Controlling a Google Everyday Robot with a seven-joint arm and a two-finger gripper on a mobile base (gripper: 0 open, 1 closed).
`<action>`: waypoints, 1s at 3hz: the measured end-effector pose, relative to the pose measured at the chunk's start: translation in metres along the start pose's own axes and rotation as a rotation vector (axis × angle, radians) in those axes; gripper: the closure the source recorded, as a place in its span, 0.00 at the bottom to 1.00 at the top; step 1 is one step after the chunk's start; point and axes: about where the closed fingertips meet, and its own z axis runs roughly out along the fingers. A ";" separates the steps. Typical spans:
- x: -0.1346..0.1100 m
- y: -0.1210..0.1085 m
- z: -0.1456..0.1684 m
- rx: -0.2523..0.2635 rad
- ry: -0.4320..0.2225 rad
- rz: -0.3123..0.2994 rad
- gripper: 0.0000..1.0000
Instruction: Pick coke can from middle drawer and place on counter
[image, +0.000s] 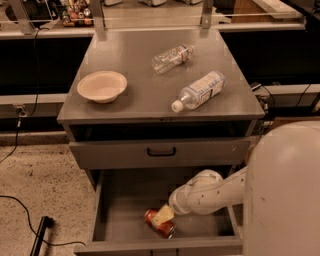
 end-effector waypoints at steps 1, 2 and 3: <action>0.002 0.001 0.003 -0.005 0.004 0.001 0.00; 0.000 0.004 0.009 -0.006 0.029 -0.021 0.00; -0.005 0.003 0.016 0.009 0.064 -0.062 0.00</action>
Offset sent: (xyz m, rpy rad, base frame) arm -0.0130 0.0301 -0.0272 -0.0681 0.0171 0.0500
